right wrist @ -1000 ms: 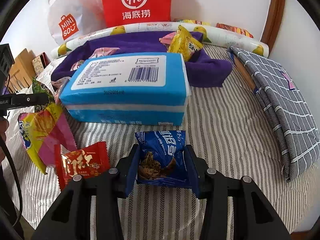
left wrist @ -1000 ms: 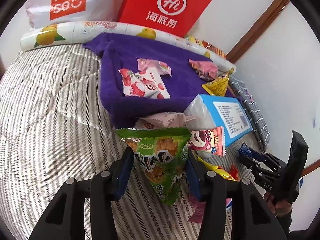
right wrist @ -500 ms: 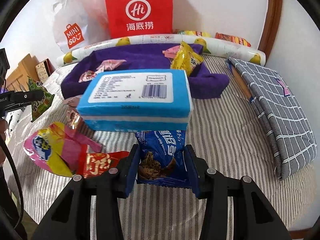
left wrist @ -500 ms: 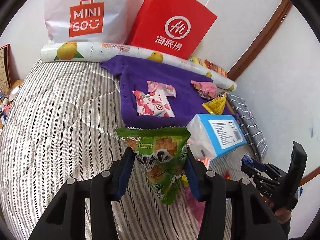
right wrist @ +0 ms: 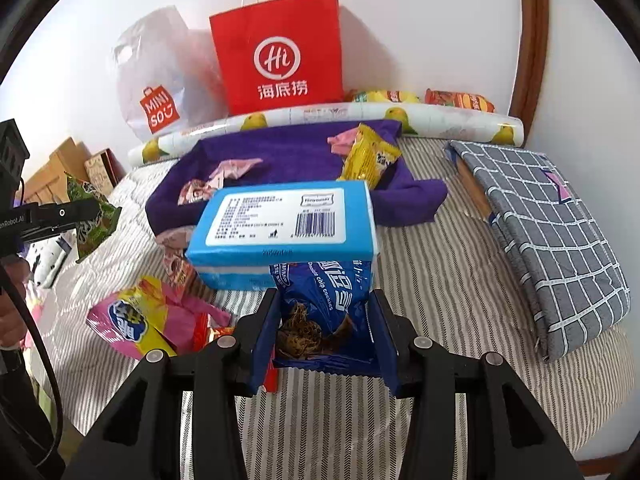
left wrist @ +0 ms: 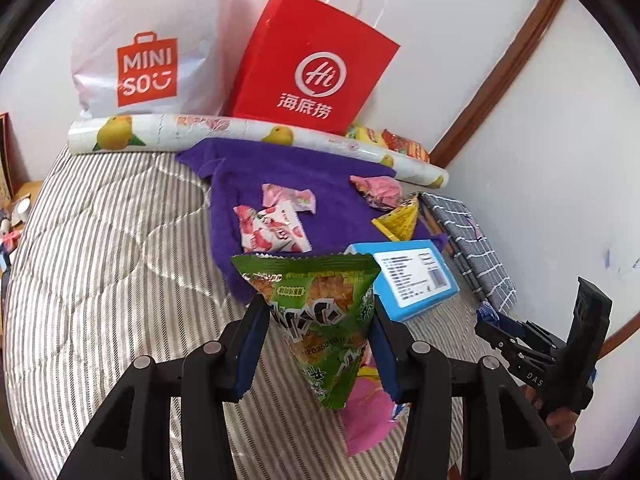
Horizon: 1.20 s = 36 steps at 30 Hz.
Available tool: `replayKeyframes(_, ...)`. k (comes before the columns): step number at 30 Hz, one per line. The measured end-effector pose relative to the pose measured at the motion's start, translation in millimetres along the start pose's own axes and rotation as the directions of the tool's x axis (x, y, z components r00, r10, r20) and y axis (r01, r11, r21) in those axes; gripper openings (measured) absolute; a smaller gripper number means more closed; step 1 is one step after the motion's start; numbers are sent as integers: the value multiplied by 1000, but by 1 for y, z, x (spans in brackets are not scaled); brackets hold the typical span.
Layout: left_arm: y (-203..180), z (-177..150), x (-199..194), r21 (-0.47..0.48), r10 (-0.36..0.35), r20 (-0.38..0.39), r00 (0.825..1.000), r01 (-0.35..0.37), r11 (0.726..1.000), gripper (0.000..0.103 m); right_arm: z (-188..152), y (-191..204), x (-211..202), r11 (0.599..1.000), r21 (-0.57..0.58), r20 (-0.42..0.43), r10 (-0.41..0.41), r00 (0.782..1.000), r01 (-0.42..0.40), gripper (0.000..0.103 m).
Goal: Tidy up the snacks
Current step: 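Lift both held bags and carry them over the purple towel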
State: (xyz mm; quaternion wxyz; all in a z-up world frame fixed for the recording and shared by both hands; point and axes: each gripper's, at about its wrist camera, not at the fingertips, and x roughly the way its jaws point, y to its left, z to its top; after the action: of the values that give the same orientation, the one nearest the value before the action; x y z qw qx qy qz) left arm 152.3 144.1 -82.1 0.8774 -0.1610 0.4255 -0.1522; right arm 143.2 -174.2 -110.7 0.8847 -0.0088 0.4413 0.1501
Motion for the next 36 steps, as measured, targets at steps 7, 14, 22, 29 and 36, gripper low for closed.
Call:
replayKeyframes(7,-14,7,2,18,-28,-6,1000,28,999,46,8,-7,-6,1000,26,17,8,1000,-9,44)
replayKeyframes(14,-24,22,10,45,-18,-23,1000,19,999,46,27,-9,-10,1000,23,72,9,997,-11,44)
replayKeyframes(22,-38,40,18,68,-21,-23,1000,23,997,46,58,-4,-1,999,13,112,33,993,-34,44)
replayKeyframes(29,-45,60,28,84,-7,-19,1000,8,996,46,86,-5,15,1000,8,126,26,992,-27,44)
replayKeyframes(36,-30,80,42,55,33,-21,999,-32,998,46,112,-4,43,999,7,138,43,990,-44,44)
